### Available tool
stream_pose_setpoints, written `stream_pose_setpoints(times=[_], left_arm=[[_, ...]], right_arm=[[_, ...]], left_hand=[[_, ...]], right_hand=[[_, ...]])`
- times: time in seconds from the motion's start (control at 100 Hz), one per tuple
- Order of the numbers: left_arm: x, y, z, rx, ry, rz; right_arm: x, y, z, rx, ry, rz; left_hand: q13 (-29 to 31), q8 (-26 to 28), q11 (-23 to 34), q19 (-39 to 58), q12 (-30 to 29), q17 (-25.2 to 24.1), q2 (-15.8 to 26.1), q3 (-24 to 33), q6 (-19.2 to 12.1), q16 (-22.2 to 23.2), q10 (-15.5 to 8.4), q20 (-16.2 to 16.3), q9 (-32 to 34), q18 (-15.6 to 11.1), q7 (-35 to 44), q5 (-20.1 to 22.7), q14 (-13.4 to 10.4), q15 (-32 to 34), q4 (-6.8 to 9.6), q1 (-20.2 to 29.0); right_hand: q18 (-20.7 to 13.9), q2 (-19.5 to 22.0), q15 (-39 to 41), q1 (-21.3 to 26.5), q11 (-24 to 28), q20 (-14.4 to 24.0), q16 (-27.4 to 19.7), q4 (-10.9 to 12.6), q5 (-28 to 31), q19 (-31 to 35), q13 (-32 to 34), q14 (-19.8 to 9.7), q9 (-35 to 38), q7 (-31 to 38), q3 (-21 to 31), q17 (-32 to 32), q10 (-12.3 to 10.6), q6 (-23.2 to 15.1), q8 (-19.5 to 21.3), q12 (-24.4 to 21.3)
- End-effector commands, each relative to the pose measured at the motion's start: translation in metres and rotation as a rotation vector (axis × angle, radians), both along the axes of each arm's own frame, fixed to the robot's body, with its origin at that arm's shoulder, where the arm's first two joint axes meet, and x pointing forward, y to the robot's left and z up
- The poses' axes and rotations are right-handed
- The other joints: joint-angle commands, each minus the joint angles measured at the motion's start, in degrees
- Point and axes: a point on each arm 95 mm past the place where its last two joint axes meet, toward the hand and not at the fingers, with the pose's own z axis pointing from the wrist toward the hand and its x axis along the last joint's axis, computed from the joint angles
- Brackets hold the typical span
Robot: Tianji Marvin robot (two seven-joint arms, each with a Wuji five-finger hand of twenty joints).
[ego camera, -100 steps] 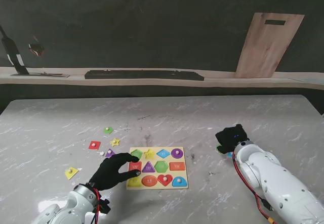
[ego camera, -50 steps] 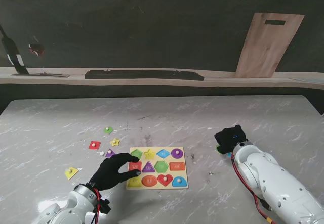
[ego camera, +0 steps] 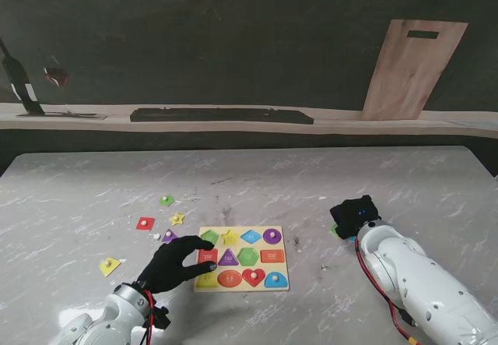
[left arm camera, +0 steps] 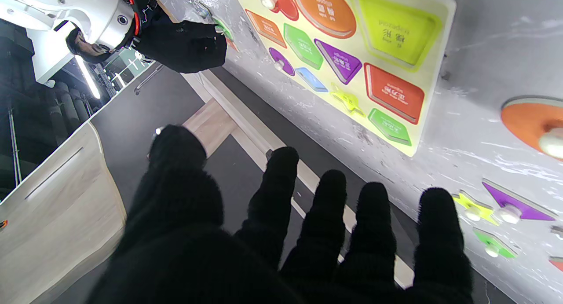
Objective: Fit puzzle pieces into a puzzle board
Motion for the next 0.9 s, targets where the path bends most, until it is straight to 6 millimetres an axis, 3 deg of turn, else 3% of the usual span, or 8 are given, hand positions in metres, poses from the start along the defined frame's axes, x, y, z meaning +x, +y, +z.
stream_pose_setpoints(times=[0.0,0.24,0.34,0.46,0.58,0.89], left_arm=[[-0.001,-0.001,0.0,-0.004,0.004,-0.001],[-0.001,-0.001,-0.001,-0.004,0.004,-0.001],[-0.001,-0.001,-0.001,-0.004,0.003,-0.001],[-0.002,-0.001,-0.001,-0.004,0.003,0.0],[-0.002,-0.001,0.0,-0.004,0.0,0.0],[-0.003,0.0,0.0,-0.007,-0.003,0.002]], right_arm=[[-0.005,0.002,-0.009,-0.003,0.019,0.002],[-0.006,0.001,-0.015,0.018,0.03,-0.005],[-0.006,0.001,-0.017,0.049,0.023,-0.012],[-0.004,0.002,-0.016,0.081,0.004,-0.011],[-0.003,0.002,-0.014,0.098,-0.019,0.005],[-0.005,0.018,0.006,0.154,-0.065,0.057]], left_hand=[[-1.9,-0.5,-0.7,-0.3,-0.6,-1.0,1.5,-2.3,-1.1,-0.6,-0.1,0.9,0.1,-3.4,-0.6,1.1,-2.0,-1.1,2.1,0.3],[-1.9,-0.5,-0.6,-0.3,-0.6,-1.0,1.6,-2.3,-1.1,-0.6,-0.2,0.9,0.0,-3.5,-0.6,1.0,-2.1,-1.1,2.1,0.3],[-1.9,-0.4,-0.6,-0.3,-0.6,-0.9,1.6,-2.4,-1.2,-0.6,-0.3,0.9,0.0,-3.5,-0.5,1.0,-2.2,-1.1,2.09,0.2],[-1.9,-0.4,-0.6,-0.2,-0.6,-0.9,1.6,-2.3,-1.2,-0.6,-0.2,0.9,0.0,-3.5,-0.4,1.0,-2.2,-1.1,2.1,0.3],[-1.8,-0.4,-0.6,-0.2,-0.6,-1.0,1.6,-2.3,-1.2,-0.6,-0.2,0.9,0.0,-3.4,-0.4,1.0,-2.1,-1.1,2.09,0.3],[-1.9,-0.5,-0.6,-0.2,-0.6,-0.9,1.6,-2.3,-1.2,-0.6,-0.2,0.9,0.1,-3.4,-0.5,1.0,-2.1,-1.1,2.09,0.2]], right_hand=[[-0.6,-1.1,1.6,3.6,1.0,0.9,0.5,-0.8,1.0,1.7,1.7,-0.7,2.2,1.9,3.0,0.6,-1.2,-2.6,-0.9,-0.4],[-0.2,-5.1,3.9,4.0,3.2,1.1,1.6,0.4,4.4,2.5,4.4,-0.8,5.4,3.1,8.9,2.4,0.3,-0.5,0.0,-3.0],[-0.2,-8.2,6.1,2.5,5.2,1.5,2.5,2.7,6.3,3.1,6.6,-0.9,7.1,3.8,12.9,4.1,1.6,1.1,0.5,-3.4],[0.2,-11.6,7.8,0.4,6.9,2.0,3.1,6.3,8.2,4.0,9.0,-1.5,9.2,4.7,16.0,6.4,1.5,0.5,1.0,-3.8],[0.4,-13.1,8.9,-0.5,7.9,2.3,3.5,7.8,9.3,4.6,10.9,-2.0,10.7,5.1,17.3,8.3,1.6,1.0,0.8,-3.9],[1.6,-14.3,10.0,-0.6,8.6,2.9,3.7,8.6,10.8,5.6,13.2,-1.4,12.4,5.3,18.7,10.2,3.1,2.9,0.2,-4.2]])
